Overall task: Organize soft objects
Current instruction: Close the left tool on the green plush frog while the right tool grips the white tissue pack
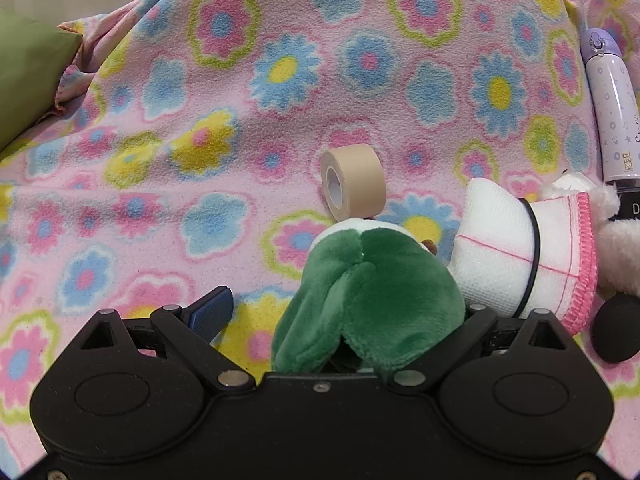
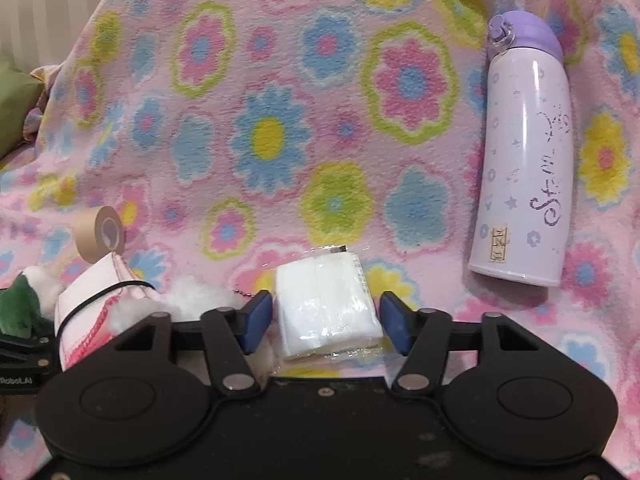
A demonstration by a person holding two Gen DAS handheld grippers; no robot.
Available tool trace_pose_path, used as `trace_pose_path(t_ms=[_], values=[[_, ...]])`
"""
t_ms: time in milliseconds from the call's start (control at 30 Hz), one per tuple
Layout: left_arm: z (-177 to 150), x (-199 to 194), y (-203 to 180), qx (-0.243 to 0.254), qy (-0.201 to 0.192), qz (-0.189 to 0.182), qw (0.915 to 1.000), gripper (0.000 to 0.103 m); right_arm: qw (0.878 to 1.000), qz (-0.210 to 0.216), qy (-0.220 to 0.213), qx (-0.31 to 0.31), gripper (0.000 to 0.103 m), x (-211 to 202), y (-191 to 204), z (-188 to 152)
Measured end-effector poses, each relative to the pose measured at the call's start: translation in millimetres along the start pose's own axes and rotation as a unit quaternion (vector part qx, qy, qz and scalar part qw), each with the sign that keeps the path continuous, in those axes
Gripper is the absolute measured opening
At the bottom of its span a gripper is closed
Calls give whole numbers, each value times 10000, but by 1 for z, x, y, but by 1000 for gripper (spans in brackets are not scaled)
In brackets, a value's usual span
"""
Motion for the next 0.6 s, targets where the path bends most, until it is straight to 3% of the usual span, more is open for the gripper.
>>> trace_pose_path(t_ms=[333, 600], values=[[1, 0, 0, -39, 3, -34, 10000, 96, 9989, -377, 109, 263, 50, -51, -20, -23], [0, -1, 0, -81, -21, -117, 9999, 92, 9970, -263, 174, 708, 50, -115, -21, -57]])
Point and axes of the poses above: each gripper's, at about its wrist camera, not at the fingertips, and x roughly the way its jaws point, y to its left, z to its top, the point moved 5 cm from there along x, roughly the way its jaws point, and after that the axes turned 7 degrees about -z, right-handed, at the moved point
